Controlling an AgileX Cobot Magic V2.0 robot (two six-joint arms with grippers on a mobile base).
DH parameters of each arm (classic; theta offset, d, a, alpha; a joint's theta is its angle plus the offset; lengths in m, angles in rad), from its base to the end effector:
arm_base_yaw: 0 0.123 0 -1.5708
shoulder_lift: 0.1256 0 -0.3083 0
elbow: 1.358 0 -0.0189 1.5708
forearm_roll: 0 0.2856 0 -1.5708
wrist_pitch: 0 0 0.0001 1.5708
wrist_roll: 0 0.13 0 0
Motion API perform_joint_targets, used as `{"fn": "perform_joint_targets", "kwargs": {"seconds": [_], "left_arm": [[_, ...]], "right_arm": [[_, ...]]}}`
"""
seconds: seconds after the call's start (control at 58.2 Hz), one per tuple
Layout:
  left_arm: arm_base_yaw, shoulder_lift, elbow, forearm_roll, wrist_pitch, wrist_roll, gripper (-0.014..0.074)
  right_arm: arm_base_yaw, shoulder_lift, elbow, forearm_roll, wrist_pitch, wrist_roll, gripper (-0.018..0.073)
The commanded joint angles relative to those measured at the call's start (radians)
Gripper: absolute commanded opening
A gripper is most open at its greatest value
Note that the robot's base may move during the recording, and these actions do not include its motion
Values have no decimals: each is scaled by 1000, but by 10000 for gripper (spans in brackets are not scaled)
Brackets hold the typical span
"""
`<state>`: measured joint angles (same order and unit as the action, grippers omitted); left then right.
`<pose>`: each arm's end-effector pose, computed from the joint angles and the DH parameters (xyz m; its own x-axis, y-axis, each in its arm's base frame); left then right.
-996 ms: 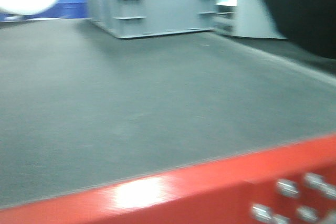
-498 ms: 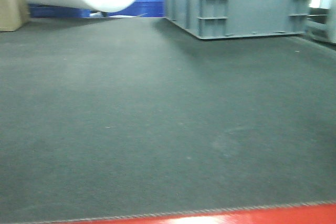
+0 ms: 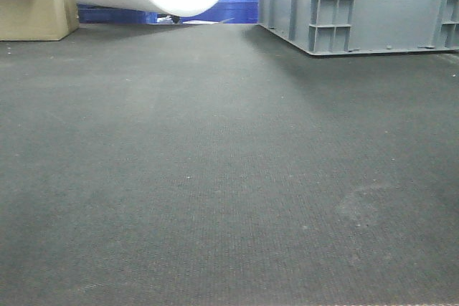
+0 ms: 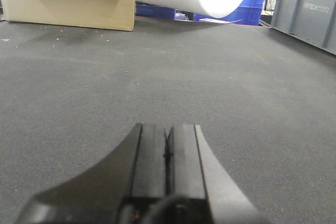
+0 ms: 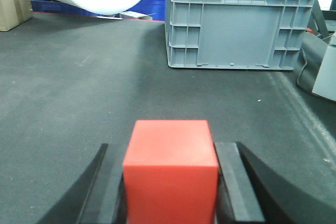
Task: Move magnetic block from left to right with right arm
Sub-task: 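Drive up to the carpeted table near the grey crate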
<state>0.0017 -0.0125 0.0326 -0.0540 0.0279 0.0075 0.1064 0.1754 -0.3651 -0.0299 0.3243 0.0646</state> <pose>0.1073 0.0000 0.2008 0.0392 -0.0464 -0.9982 0.0016 0.9989 -0.0464 0.1045 0.0099 0.3044 -0.0505 0.0311 -0.9982 -0.0950 0.9948 0.0358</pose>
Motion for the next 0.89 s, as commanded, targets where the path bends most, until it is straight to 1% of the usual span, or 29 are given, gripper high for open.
{"fn": "perform_joint_targets", "kwargs": {"seconds": [0.0, 0.876], "left_arm": [[-4, -10, 8, -3, -84, -7, -126], [-4, -10, 8, -3, -84, -7, -126]], "right_arm": [[-4, 14, -29, -7, -83, -7, 361], [-4, 14, -29, -7, -83, -7, 361]]}}
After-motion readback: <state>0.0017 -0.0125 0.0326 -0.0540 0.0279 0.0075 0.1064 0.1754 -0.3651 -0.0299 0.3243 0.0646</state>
